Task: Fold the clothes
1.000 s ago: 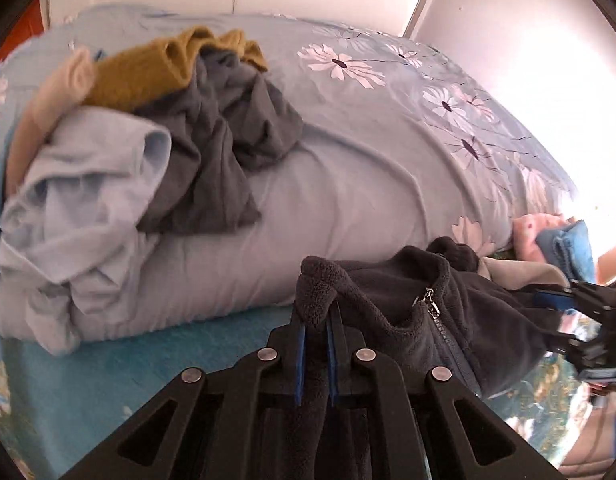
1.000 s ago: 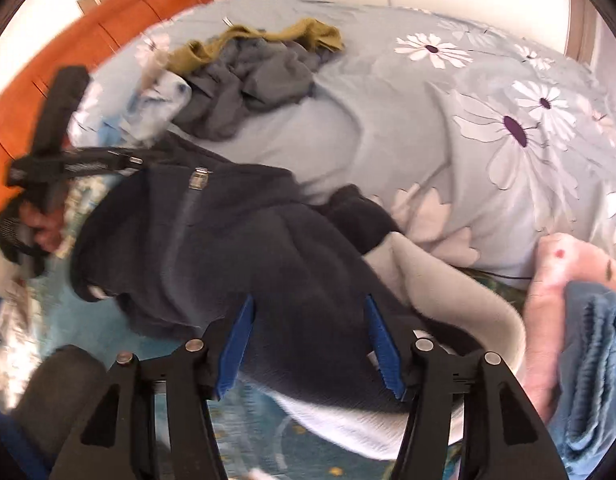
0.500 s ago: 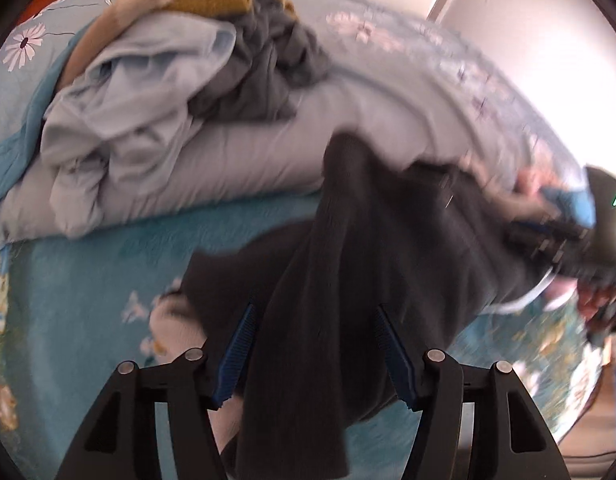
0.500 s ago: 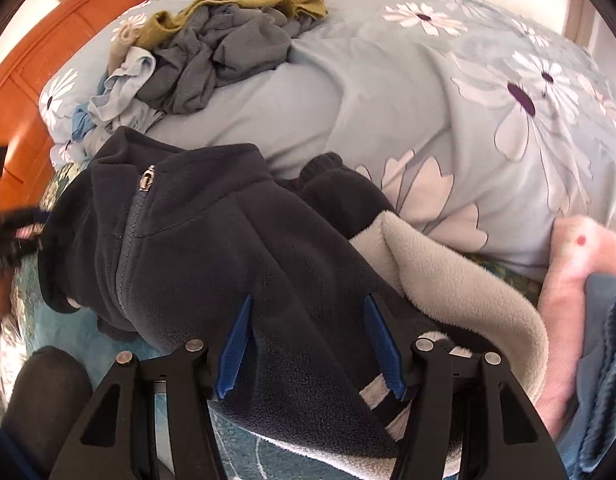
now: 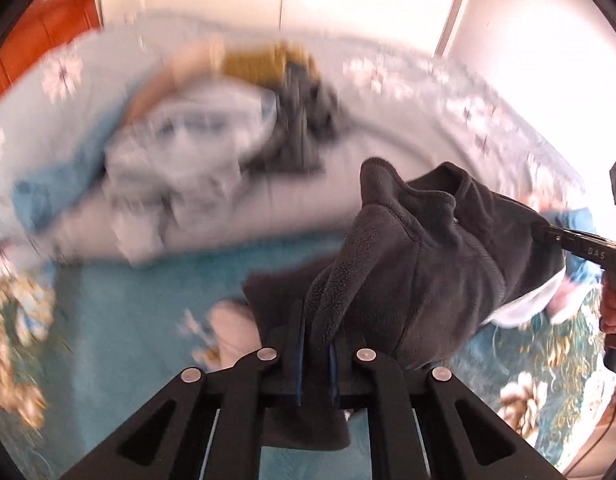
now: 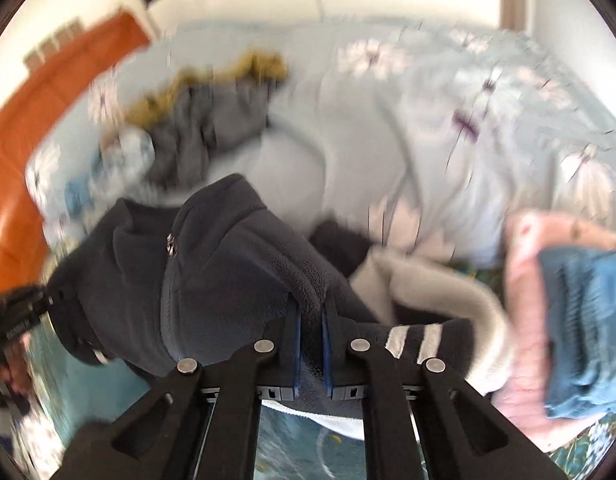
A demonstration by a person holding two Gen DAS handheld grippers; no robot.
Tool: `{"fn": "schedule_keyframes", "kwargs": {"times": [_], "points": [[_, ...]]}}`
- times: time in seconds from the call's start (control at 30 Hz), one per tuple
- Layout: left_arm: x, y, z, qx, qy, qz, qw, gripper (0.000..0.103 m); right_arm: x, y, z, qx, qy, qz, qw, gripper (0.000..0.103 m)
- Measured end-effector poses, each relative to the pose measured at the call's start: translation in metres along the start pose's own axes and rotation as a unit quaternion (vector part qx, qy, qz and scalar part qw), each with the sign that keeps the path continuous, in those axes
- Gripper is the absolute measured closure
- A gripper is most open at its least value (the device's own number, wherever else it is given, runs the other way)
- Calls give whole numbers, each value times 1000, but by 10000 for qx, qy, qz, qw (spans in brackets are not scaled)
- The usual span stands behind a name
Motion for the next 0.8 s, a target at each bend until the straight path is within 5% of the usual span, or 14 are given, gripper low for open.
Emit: {"fn": "schedule_keyframes", "kwargs": {"times": [0.17, 0.4, 0.67, 0.8], "points": [[7, -85, 65, 1182, 321, 218, 9922, 94, -21, -78, 50, 976, 122, -144, 9950, 95], [-5, -223, 120, 2546, 354, 305, 9659, 94, -84, -190, 91, 2086, -261, -183, 9775, 95], [-19, -354, 65, 3459, 911, 362, 9331, 94, -147, -298, 68, 3023, -842, 35, 9495, 95], [-28, -391, 31, 3506, 1151, 317, 9289, 94, -162, -321, 51, 3103, -1179, 181, 9431, 95]]}}
Point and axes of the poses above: each gripper's, at about its wrist camera, not at the fingertips, and y roughly the way its jaws point, x to its right, z to its top, the point moved 4 cm from there along y, roughly the way its jaws point, and after that the axes turned 8 degrees about -y, right-handed, at the moved point
